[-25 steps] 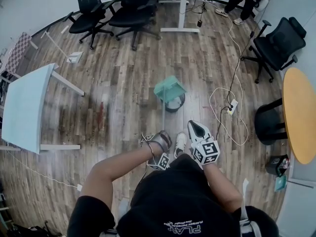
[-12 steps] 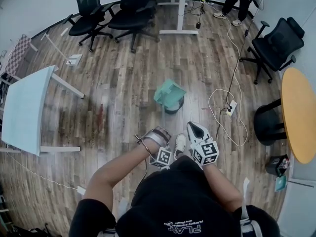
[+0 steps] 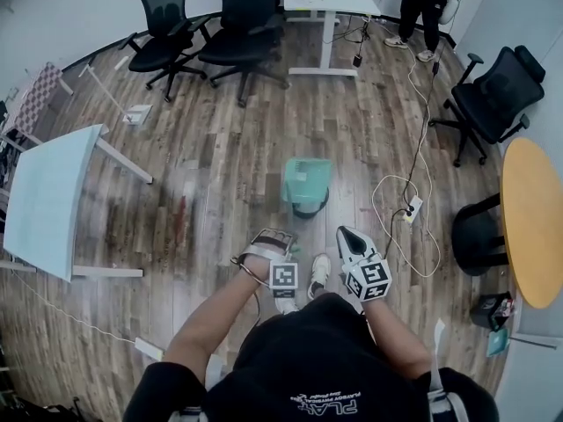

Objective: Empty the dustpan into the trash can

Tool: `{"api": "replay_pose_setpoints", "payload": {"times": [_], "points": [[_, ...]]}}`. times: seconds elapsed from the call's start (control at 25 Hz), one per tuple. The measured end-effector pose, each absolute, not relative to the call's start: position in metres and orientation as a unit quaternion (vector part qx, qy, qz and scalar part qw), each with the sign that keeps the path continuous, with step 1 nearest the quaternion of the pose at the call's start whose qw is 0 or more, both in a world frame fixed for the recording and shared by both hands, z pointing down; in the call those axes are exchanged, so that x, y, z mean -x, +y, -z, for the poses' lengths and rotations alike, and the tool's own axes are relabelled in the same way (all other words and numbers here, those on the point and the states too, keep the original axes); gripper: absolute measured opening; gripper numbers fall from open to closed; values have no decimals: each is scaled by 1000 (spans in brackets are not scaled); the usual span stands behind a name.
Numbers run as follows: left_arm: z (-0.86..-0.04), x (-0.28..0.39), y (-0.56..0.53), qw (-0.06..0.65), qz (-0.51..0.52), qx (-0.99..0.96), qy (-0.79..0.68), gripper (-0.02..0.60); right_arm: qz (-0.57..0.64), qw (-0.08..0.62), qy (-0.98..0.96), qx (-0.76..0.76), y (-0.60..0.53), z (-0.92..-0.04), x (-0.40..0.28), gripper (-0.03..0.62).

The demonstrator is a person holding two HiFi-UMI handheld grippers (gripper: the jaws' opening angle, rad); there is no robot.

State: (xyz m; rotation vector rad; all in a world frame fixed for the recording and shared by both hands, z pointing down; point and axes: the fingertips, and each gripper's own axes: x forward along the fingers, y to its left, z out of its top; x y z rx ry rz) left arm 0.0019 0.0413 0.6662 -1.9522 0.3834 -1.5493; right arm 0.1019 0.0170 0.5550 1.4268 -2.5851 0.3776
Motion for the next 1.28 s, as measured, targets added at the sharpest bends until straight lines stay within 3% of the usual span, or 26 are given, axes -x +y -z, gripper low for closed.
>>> {"api": "replay_pose_setpoints", "payload": {"times": [0.36, 0.84, 1.0, 1.28], "points": [[-637, 19, -8, 164, 534, 781, 280, 98, -121, 70, -874, -464, -27, -549, -102, 23], [-617, 80, -50, -172, 337, 792, 479, 98, -131, 65, -895, -421, -86, -554, -93, 23], [-605, 99, -62, -215, 282, 769, 532, 98, -128, 65, -901, -409, -106, -555, -92, 23], [-593, 119, -92, -231, 254, 711, 614, 98, -127, 63, -909, -393, -144, -557, -98, 23]]}}
